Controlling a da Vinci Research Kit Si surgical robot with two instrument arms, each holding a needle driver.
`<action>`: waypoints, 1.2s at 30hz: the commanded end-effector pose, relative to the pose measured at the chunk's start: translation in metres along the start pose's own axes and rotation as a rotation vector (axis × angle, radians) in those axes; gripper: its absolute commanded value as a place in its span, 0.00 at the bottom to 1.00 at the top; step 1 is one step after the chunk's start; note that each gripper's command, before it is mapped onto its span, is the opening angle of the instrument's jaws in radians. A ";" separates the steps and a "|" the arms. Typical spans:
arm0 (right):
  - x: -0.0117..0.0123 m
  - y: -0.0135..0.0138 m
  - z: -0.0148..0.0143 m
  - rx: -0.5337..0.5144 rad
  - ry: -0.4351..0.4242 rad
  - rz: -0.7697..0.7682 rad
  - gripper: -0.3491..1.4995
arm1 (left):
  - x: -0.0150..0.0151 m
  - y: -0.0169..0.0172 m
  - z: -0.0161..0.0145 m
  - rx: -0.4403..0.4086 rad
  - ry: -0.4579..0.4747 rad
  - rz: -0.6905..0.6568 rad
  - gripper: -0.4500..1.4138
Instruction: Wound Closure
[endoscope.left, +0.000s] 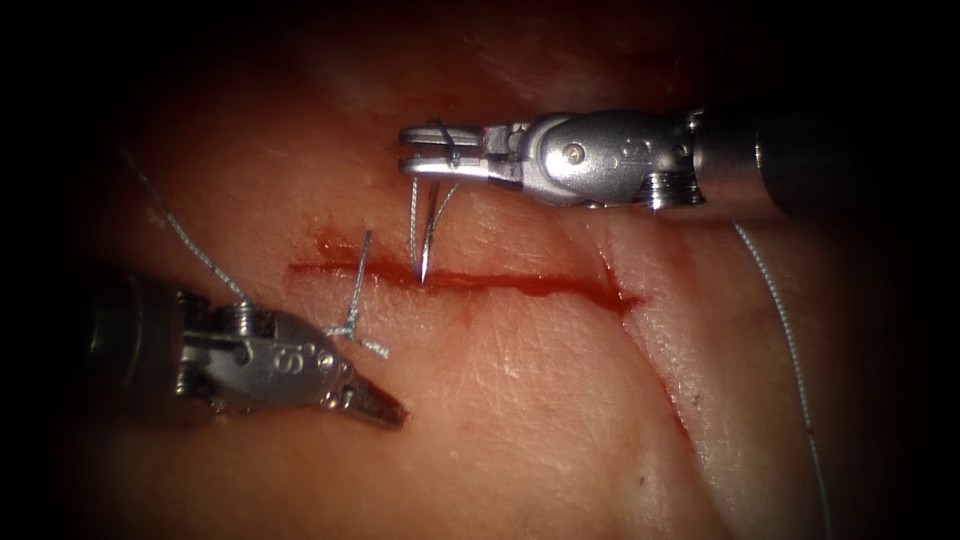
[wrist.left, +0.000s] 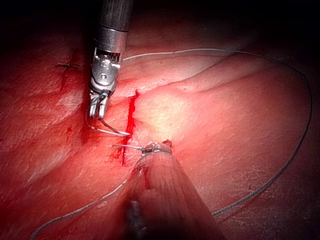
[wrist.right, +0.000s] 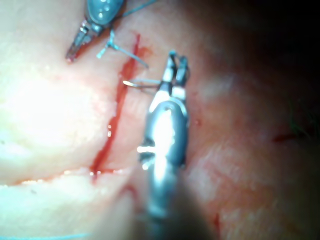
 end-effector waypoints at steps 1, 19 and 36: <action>-0.0007 0.0000 0.0006 0.001 0.002 0.012 0.00 | 0.0000 -0.0001 0.0009 0.000 0.001 0.001 0.04; -0.0008 -0.0004 0.0009 -0.028 -0.010 0.187 0.00 | -0.0002 -0.0003 0.0008 -0.002 0.000 -0.002 0.04; 0.0002 -0.0026 0.0009 -0.016 -0.013 0.277 0.00 | -0.0004 -0.0004 0.0003 -0.007 0.000 0.001 0.02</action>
